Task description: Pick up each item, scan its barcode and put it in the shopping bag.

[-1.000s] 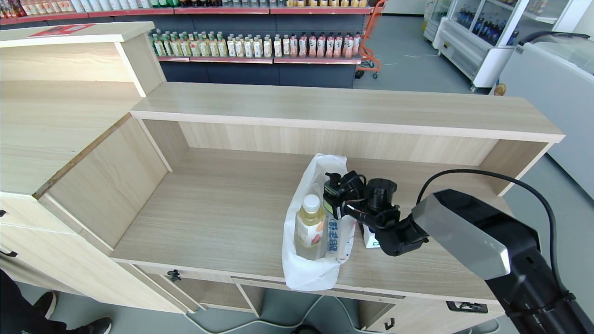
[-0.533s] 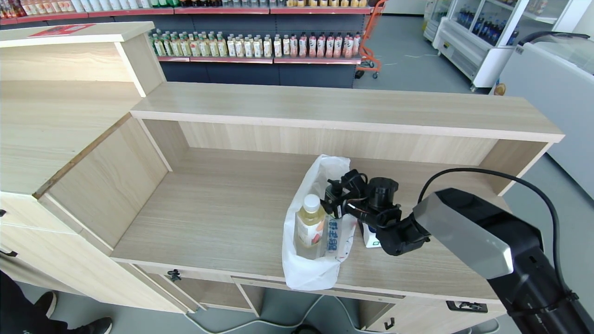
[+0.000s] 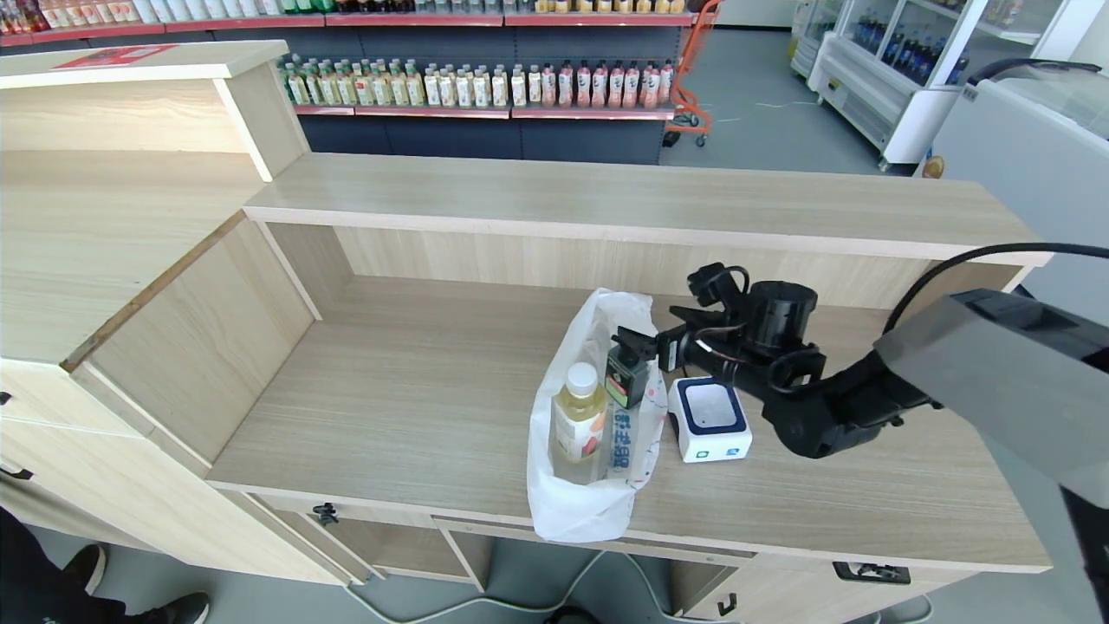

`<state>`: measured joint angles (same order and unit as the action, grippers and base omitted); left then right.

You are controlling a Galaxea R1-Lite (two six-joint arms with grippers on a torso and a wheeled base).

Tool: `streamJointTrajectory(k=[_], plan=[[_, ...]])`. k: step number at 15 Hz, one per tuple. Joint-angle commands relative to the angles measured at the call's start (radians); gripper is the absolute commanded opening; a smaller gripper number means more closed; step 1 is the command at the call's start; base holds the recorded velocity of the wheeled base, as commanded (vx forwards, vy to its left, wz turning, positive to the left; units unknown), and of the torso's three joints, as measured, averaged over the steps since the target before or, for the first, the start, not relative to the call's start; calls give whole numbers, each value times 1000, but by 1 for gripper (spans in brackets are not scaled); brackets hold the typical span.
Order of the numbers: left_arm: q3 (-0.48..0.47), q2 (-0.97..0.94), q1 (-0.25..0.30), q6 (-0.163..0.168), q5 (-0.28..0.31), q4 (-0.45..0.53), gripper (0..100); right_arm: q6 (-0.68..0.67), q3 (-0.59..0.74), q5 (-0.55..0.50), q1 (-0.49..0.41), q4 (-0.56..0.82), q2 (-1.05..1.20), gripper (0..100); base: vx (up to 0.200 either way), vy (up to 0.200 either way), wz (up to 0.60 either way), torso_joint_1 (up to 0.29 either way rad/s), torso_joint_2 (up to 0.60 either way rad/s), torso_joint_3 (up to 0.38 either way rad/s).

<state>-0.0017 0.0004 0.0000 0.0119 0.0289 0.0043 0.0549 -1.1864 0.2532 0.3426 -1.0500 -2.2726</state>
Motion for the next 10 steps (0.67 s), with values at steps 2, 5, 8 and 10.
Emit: streamJointTrajectory(k=[2,5,8,10], plan=[[0,0,0,0,0,0,0,-72,375,-5,-94,39,464,100,0,0,0,0,0,0],[0,1,0,0,0,-1,0,-58,696,-46,-200,61,757,100,0,0,0,0,0,0],[0,0,0,0,0,-1,0,-23,987,-135,-290,77,984,100,0,0,0,0,0,0],[0,1,0,0,0,0,0,-23,1186,-223,-304,125,1180,100,0,0,0,0,0,0]])
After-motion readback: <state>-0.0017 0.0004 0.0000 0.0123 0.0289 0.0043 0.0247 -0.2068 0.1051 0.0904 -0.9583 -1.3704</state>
